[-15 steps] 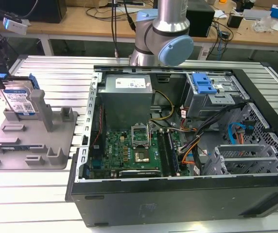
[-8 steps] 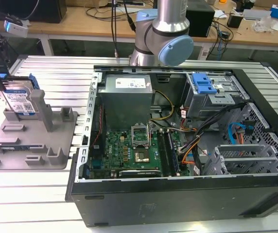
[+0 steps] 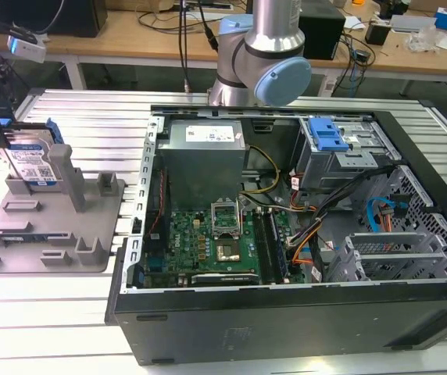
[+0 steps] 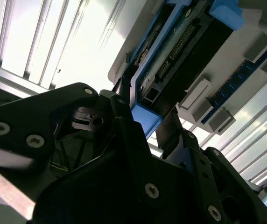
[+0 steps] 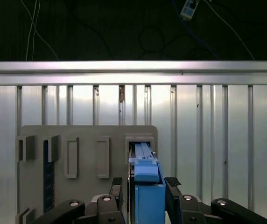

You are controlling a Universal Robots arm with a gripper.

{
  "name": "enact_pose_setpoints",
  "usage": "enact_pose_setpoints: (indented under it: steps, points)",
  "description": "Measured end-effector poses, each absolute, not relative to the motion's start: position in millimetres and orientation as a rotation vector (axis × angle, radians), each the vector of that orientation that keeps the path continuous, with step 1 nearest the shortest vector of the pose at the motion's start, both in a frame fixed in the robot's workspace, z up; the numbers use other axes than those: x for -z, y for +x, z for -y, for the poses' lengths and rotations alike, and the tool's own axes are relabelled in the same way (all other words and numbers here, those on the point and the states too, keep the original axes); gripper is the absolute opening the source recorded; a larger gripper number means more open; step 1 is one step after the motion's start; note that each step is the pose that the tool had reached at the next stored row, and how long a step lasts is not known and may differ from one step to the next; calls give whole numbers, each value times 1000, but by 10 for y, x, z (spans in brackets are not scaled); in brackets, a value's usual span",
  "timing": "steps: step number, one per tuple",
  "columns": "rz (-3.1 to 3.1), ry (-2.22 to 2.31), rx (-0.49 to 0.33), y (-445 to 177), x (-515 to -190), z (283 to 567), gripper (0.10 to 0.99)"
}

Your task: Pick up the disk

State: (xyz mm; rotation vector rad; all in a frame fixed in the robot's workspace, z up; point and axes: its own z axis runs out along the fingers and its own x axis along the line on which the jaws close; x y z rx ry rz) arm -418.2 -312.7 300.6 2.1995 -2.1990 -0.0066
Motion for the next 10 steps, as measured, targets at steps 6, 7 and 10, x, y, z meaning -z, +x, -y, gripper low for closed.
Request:
enact_pose_setpoints:
  steps: [6, 7, 10]
  points:
    - [2199, 2200, 6, -4184, -2996, 3103, 482]
    - [2199, 2200, 6, -4188, -2994, 3103, 482]
    - [2198, 2199, 5, -4198, -2984, 3102, 482]
